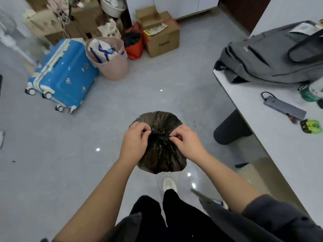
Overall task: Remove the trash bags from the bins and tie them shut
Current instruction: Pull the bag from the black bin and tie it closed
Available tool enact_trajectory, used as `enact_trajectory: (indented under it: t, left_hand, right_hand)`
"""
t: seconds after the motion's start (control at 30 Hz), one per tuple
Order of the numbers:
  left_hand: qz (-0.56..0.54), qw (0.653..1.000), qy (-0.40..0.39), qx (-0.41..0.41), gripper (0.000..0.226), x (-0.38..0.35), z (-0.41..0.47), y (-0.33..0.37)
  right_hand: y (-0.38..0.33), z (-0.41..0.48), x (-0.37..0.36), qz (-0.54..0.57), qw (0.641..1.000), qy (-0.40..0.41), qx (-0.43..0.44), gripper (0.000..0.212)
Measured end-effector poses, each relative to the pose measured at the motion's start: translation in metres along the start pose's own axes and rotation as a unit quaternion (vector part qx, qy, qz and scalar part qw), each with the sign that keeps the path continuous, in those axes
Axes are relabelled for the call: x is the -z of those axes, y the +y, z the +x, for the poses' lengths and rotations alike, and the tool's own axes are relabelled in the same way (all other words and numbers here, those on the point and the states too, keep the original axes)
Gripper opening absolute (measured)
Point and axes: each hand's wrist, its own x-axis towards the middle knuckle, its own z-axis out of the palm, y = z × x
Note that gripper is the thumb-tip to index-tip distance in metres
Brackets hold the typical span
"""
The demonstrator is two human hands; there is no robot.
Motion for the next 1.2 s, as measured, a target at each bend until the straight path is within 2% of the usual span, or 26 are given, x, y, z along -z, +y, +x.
enact_trajectory:
  t: [0.3,0.4,0.57,0.77,0.87,1.03,1.2]
  left_hand:
    - [-0.037,0.998,-0.01,-0.046,0.011,0.001,0.218,-0.012]
    - [-0.046,0.996,-0.052,-0.054,0.01,-0.004,0.295,-0.018]
    - [-0.036,0.989,-0.111,-0.09,0.008,-0.009,0.415,-0.012]
    - [-0.029,0.979,-0.139,-0.147,0.007,-0.033,0.542,0.017]
    - [-0.024,0.976,-0.156,-0.148,0.007,-0.06,0.606,0.032]
    - [-0.014,0.971,-0.185,-0.148,0.01,-0.111,0.704,0.069]
    - [-0.007,0.959,-0.215,-0.186,0.005,-0.154,0.786,0.127]
  right_hand:
    - [-0.027,0.199,0.046,-0.034,0.998,0.051,-0.004,0.011]
    - [-0.028,0.265,0.061,-0.042,0.996,0.075,-0.031,0.015]
    - [-0.028,0.355,0.087,-0.035,0.988,0.13,-0.078,0.009]
    - [-0.012,0.456,0.135,-0.021,0.975,0.199,-0.1,0.005]
    - [0.006,0.508,0.165,-0.018,0.97,0.22,-0.103,0.004]
    - [0.05,0.589,0.222,-0.011,0.966,0.226,-0.126,0.004]
    - [0.08,0.641,0.294,-0.004,0.959,0.232,-0.161,0.005]
